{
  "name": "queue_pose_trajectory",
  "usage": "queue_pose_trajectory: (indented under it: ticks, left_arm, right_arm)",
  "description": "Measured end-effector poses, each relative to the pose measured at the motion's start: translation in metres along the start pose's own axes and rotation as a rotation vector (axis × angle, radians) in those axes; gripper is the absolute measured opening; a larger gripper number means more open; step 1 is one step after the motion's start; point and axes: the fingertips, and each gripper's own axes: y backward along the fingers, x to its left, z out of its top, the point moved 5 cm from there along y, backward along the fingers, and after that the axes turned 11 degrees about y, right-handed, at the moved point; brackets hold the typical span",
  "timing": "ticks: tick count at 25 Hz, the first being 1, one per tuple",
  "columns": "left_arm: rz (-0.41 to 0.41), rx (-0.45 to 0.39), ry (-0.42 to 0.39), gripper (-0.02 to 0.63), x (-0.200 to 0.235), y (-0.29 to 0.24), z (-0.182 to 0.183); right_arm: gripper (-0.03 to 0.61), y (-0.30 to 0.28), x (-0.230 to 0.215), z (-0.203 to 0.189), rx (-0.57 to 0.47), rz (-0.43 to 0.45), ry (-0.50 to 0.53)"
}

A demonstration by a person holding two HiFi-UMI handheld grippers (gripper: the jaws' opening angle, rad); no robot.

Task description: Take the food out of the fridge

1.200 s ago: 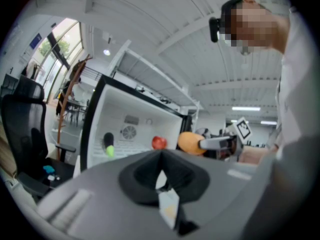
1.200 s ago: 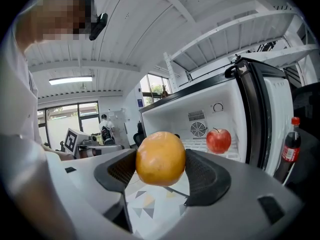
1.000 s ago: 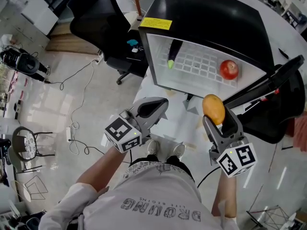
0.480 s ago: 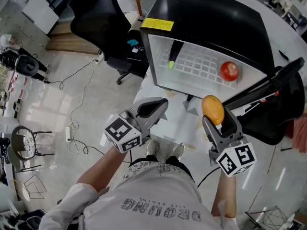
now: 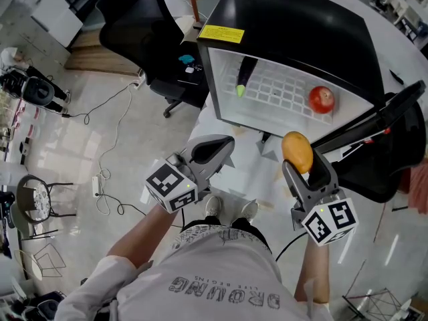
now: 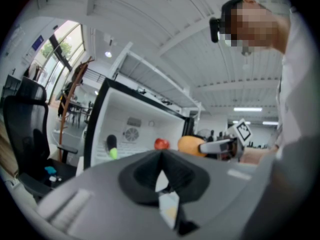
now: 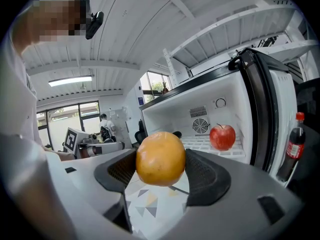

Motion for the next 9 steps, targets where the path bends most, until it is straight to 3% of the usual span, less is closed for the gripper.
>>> queue_pose_trajectory:
  ticks: [9]
  left_arm:
    - [-0.003, -0.003, -0.001, 0.009, -0.0005, 0.0011, 0.0019]
  right_arm:
    - [0.291, -0.0002, 0.0016, 0.0020, -0.003, -0.001, -0.003]
